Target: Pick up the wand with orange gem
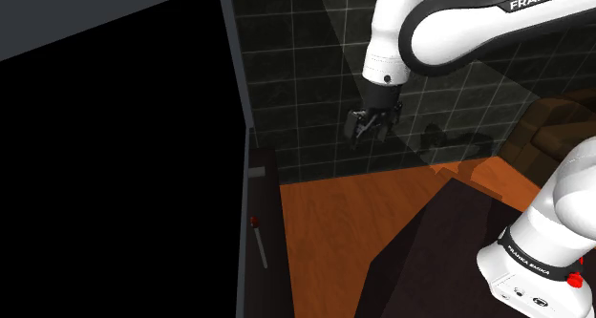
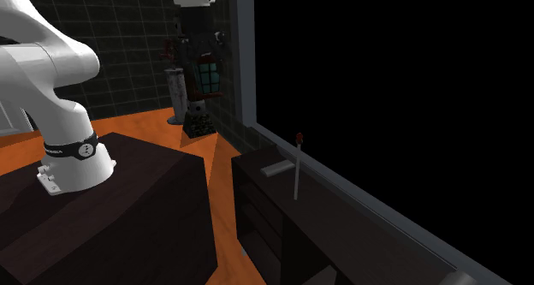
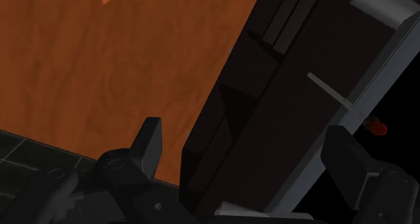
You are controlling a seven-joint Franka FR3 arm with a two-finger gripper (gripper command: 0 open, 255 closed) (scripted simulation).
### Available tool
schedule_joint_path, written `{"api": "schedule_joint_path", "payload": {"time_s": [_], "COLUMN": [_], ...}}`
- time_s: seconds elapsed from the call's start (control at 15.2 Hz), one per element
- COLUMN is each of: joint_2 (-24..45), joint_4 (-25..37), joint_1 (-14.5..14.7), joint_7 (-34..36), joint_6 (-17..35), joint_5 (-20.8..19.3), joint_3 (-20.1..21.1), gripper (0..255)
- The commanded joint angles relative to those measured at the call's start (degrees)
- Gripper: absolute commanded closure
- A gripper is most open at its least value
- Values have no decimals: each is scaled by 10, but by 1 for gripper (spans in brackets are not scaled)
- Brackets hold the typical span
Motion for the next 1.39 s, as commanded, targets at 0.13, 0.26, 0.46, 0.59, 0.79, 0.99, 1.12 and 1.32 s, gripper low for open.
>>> {"api": "schedule_joint_path", "payload": {"time_s": [0.13, 0.26, 0.46, 0.59, 0.79, 0.99, 1.12, 1.32], "joint_2": [83, 127, 200, 252, 335, 418, 471, 547], "joint_4": [30, 50, 85, 113, 161, 218, 261, 332], "joint_1": [-7, -13, -21, -24, -17, 7, 30, 70], "joint_7": [80, 123, 194, 247, 330, 410, 455, 509], "joint_6": [57, 81, 114, 132, 150, 156, 155, 146], "joint_5": [-7, -20, -55, -90, -154, -219, -256, -299], "joint_3": [57, 83, 119, 138, 153, 149, 137, 114], "gripper": [0, 0, 0, 0, 0, 0, 0, 0]}}
